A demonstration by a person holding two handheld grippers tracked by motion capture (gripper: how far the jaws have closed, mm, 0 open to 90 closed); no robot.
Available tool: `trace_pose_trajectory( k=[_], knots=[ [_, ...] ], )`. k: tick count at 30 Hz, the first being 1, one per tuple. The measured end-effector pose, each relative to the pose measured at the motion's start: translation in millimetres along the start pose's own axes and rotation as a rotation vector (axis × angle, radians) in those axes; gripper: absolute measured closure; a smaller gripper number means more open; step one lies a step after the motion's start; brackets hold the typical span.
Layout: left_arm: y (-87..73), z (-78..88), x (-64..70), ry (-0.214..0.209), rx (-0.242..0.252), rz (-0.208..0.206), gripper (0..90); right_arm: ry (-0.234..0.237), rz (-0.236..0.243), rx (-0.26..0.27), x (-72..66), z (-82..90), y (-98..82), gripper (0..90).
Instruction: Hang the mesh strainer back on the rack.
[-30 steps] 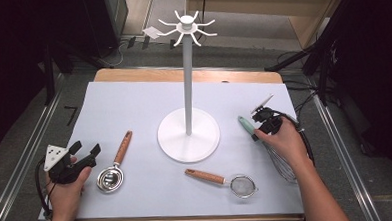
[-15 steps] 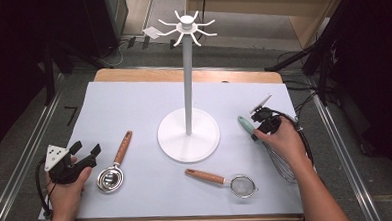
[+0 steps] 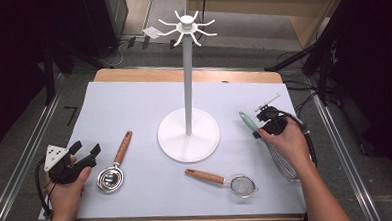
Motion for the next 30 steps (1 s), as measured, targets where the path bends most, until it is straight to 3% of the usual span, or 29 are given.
trace_pose_trajectory(
  k=[12, 23, 30],
  knots=[
    [0.2, 0.1, 0.1, 0.001, 0.004, 0.001, 30.9, 0.012, -0.020, 0.242, 4.9, 28.4, -2.9, 71.5],
    [0.3, 0.3, 0.2, -0.003, 0.005, -0.002, 31.0, 0.004, 0.000, 0.376, 0.5, 43.2, -2.4, 71.5],
    [0.4, 0.6, 0.5, -0.006, 0.010, -0.002, 30.9, 0.017, 0.014, 0.506, -8.1, 58.8, 1.0, 71.5]
  ],
)
Point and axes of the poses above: each handheld gripper's, and its own axes: z roughly backward along the jaws, y roughly out of its top, x roughly to its right, the point moved 4 cm from there along -z, roughly forward along the jaws, and after that the axes turned 8 degrees about z, right-handed, at the moved point
